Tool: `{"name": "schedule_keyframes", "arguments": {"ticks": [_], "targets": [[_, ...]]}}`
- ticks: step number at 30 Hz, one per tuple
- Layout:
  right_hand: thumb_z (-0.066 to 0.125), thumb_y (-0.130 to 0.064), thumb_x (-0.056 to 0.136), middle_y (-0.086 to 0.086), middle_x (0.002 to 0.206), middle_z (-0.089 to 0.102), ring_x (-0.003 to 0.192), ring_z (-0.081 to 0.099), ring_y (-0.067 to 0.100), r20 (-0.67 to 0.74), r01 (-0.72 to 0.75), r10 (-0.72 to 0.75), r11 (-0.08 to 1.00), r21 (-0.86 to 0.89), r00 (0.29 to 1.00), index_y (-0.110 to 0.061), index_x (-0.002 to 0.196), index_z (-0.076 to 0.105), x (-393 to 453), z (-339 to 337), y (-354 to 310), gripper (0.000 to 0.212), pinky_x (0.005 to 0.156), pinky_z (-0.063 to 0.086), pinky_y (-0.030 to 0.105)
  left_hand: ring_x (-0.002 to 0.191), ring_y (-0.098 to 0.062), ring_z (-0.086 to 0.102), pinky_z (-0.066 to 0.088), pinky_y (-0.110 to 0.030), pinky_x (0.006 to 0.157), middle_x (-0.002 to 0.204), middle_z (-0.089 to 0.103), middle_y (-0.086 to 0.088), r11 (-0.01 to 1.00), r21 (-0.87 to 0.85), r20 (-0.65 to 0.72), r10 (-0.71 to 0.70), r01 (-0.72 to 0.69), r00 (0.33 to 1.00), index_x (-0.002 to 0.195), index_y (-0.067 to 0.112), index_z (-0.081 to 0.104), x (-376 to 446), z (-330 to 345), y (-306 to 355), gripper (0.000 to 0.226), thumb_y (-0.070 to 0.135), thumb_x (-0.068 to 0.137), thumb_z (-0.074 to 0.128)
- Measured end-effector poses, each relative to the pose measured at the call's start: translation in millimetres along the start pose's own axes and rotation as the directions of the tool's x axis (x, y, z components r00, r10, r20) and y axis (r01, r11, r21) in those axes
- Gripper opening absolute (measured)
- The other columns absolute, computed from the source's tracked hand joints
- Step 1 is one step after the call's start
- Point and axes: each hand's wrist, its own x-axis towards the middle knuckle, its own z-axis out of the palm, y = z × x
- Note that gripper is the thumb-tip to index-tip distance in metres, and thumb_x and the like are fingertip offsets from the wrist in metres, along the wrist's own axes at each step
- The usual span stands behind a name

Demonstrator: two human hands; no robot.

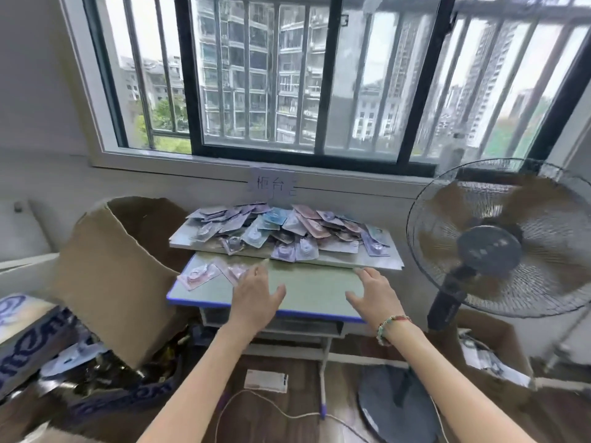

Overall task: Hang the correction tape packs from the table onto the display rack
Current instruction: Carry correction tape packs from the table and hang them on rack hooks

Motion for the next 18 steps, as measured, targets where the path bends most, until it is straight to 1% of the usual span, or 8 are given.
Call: {"name": "schedule_keyframes", "arguments": {"ticks": [2,6,8,11,14,18], "targets": [[0.053,-0.031,0.094,0.005,0.149,0.035,0.136,0.031,0.022,-0.007,-0.013,0.013,1.0,0.003,1.0,-0.011,0.145,0.034,28,9,-1,0.057,0.111,0.027,0.032,0.135,-0.025,0.035,0.028,-0.032,0.109,0.145,0.041,-0.012,1.0,0.021,0.03,0.014,-0.015,0.999,0.146,0.005,0.031,29,8,-8,0.061,0.035,0.097,0.052],[0.053,-0.03,0.093,0.007,0.145,0.04,0.134,0.034,0.023,0.01,-0.038,0.038,0.999,-0.011,0.999,-0.008,0.142,0.038,88,28,8,0.055,0.109,0.025,0.028,0.137,-0.027,0.034,0.026,-0.034,0.112,0.149,0.037,-0.012,1.0,-0.016,0.051,0.008,-0.007,0.999,0.149,0.006,0.027,88,32,-24,0.066,0.034,0.096,0.054],[0.054,-0.029,0.093,0.008,0.143,0.042,0.132,0.036,0.025,0.028,-0.048,0.048,0.999,-0.007,0.998,-0.007,0.141,0.038,121,40,15,0.055,0.107,0.027,0.029,0.137,-0.027,0.034,0.026,-0.034,0.112,0.149,0.037,-0.012,1.0,-0.016,0.059,0.005,-0.004,0.998,0.149,0.006,0.028,117,44,-32,0.066,0.033,0.095,0.055],[0.055,-0.027,0.091,0.009,0.14,0.044,0.128,0.04,0.026,0.044,-0.055,0.055,0.998,-0.006,0.998,-0.007,0.138,0.041,180,58,27,0.053,0.107,0.031,0.031,0.137,-0.026,0.034,0.026,-0.034,0.113,0.148,0.039,-0.012,1.0,-0.019,0.037,-0.007,0.008,0.999,0.148,0.006,0.03,171,63,-41,0.065,0.032,0.095,0.056],[0.057,-0.028,0.091,0.01,0.138,0.045,0.127,0.041,0.028,0.055,-0.061,0.06,0.998,0.016,0.997,-0.007,0.136,0.044,247,71,44,0.052,0.106,0.034,0.036,0.136,-0.026,0.035,0.028,-0.035,0.112,0.146,0.041,-0.012,0.999,-0.024,0.035,-0.031,0.032,0.999,0.148,0.006,0.031,227,85,-40,0.065,0.032,0.095,0.057],[0.056,-0.024,0.089,0.012,0.136,0.046,0.125,0.042,0.028,0.102,-0.094,0.09,0.995,0.03,0.991,-0.008,0.134,0.045,337,84,72,0.049,0.103,0.036,0.034,0.134,-0.026,0.037,0.028,-0.034,0.109,0.144,0.042,-0.011,0.999,0.025,0.058,-0.036,0.035,0.998,0.147,0.007,0.03,313,116,-27,0.063,0.033,0.096,0.055]]}}
